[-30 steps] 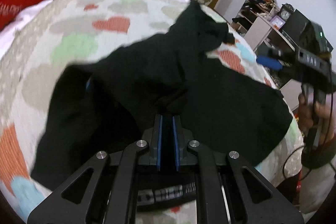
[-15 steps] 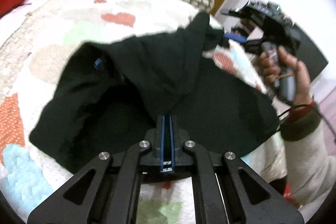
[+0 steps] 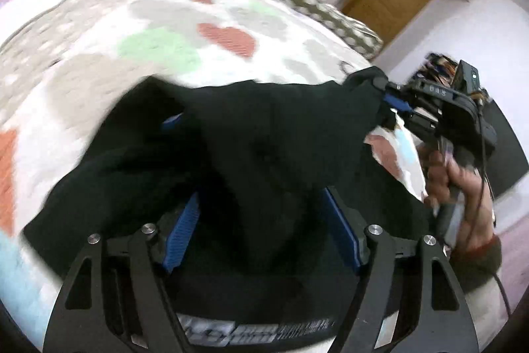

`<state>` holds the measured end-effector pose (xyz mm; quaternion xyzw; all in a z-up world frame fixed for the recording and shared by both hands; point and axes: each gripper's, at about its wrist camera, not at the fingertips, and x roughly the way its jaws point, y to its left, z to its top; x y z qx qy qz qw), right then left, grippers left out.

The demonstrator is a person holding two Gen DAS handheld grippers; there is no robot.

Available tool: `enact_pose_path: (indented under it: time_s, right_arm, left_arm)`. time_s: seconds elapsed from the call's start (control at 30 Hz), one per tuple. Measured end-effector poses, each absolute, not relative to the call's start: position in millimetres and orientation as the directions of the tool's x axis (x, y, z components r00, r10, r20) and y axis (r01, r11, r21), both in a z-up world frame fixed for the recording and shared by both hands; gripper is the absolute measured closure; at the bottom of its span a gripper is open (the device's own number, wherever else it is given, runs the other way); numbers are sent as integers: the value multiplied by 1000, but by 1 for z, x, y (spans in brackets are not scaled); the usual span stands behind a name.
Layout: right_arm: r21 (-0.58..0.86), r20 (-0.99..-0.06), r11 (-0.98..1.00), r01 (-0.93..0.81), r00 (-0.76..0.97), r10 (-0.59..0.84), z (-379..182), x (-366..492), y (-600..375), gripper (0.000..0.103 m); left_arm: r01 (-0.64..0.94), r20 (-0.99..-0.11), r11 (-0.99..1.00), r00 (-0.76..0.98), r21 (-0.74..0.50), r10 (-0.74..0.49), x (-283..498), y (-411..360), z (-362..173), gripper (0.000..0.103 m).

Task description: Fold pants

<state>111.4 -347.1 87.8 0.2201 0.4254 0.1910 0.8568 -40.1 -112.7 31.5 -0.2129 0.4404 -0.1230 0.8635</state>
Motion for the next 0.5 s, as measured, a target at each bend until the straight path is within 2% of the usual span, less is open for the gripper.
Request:
enact_pose_path:
  time_s: [0.03, 0.07, 0.1, 0.17, 0.27, 0.33, 0.4, 0.43, 0.47, 0.5]
  right_arm:
    - [521, -651, 841, -149, 568, 504, 91, 103, -351, 92]
    - [496, -652, 853, -162, 579, 489, 96, 91, -354, 94]
    - [485, -648, 857, -173, 588, 485, 100, 82, -358, 94]
    - [483, -625, 852, -203, 602, 497, 113, 55, -367, 94]
    - [469, -597, 849, -244, 620, 509, 129, 22, -374, 94]
    - [481, -591, 853, -203, 643, 486, 130, 18, -381, 94]
    - [511, -595, 850, -132, 659, 460, 127, 25, -388, 87]
    - [544, -616, 836, -76, 640, 459, 120, 34, -392, 69]
    - [577, -620, 815, -52, 621, 479, 115, 42, -392, 45]
    - [603, -612, 796, -48, 612, 500, 110, 49, -393, 39]
  left_arm:
    - [51, -718, 885, 564, -464, -409, -37, -119, 31, 62]
    - [75, -733, 892, 542, -445, -411, -34, -125, 32, 78]
    - [97, -743, 897, 526, -431, -414, -34, -127, 34, 88]
    - [140, -724, 878, 515, -457, -459, -40, -123, 43, 92]
    - [182, -680, 872, 561, -455, -472, -55, -108, 68, 92]
    - [177, -679, 870, 561, -460, -473, -58, -100, 73, 92]
    - [161, -693, 877, 554, -453, -460, -59, -101, 69, 92]
    - [158, -699, 881, 553, -447, -454, -61, -103, 67, 92]
    - [157, -699, 880, 552, -448, -454, -63, -104, 66, 92]
    - [159, -698, 878, 549, -452, -459, -65, -105, 64, 92]
